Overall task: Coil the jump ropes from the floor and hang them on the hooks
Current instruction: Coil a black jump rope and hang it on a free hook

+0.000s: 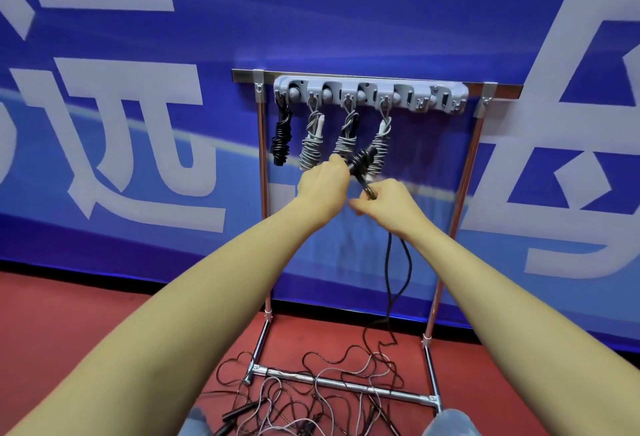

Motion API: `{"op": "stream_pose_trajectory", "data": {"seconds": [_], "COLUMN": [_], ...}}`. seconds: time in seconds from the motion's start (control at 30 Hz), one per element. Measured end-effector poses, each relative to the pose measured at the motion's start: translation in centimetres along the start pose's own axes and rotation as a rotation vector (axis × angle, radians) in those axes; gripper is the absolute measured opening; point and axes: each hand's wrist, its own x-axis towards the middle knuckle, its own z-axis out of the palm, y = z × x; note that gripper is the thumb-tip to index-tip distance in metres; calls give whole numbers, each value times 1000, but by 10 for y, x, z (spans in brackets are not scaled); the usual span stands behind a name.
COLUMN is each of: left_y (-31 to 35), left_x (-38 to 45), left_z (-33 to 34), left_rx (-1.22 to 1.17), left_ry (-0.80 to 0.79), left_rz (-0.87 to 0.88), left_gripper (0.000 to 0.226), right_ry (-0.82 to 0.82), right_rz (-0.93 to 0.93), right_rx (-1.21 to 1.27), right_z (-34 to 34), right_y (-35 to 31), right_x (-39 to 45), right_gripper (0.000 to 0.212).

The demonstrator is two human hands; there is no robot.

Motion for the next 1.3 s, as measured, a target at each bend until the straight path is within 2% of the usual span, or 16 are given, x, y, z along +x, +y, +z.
{"op": "stream_pose_trajectory", "data": {"seconds": [0.1, 0.2, 0.27, 0.33, 0.43, 0.5, 0.57, 0.63, 0.73, 0.87, 0.97, 1.07, 1.2, 1.23, 1.3], "left_y": [-7, -14, -19, -24, -29, -30, -31, -34, -40, -43, -40, -41, -29, -24, -13], "left_x": [0, -3, -3, -3, -3, -6, -6, -3, 2, 1, -2, 1, 0, -1, -4], "left_z": [6, 10, 12, 13, 12, 10, 7, 5, 0, 7, 6, -1, -9, -11, -16], "left_rx": [123, 287, 373, 448, 560, 588, 597, 555, 576, 467, 336, 185, -27, -83, -144], "left_ry": [-27, -58, -78, -85, -68, -58, -72, -26, 234, 376, 467, 537, 543, 519, 359], "left_rz": [0, 79, 168, 282, 453, 485, 461, 420, 532, 708, 815, 788, 648, 574, 335], "left_gripper": [30, 30, 26, 24, 24, 22, 20, 16, 5, 16, 24, 28, 24, 22, 20], "right_ry": [-28, -41, 8, 102, 217, 185, 107, 69, 54, 3, 46, 109, 131, 137, 127], "right_rz": [-73, -205, -317, -361, -203, -63, 4, 28, 70, 111, 126, 142, 104, 118, 137], "right_rx": [-80, -376, -679, -751, -461, -217, -62, -11, 103, 124, 119, 91, 26, 22, 31], "right_z": [-1, -4, -7, -9, -5, -5, -5, -6, -7, -7, -7, -9, -3, -1, 0], "right_y": [-3, -12, -22, -27, -28, -24, -20, -19, -17, -9, -5, 3, 11, 10, 4], "right_x": [-5, -7, -8, -6, 1, 7, 9, 7, 5, 3, 9, 14, 18, 18, 15], "right_gripper": [22, 14, 19, 23, 19, 15, 26, 29, 30, 32, 40, 48, 18, 19, 32]}}
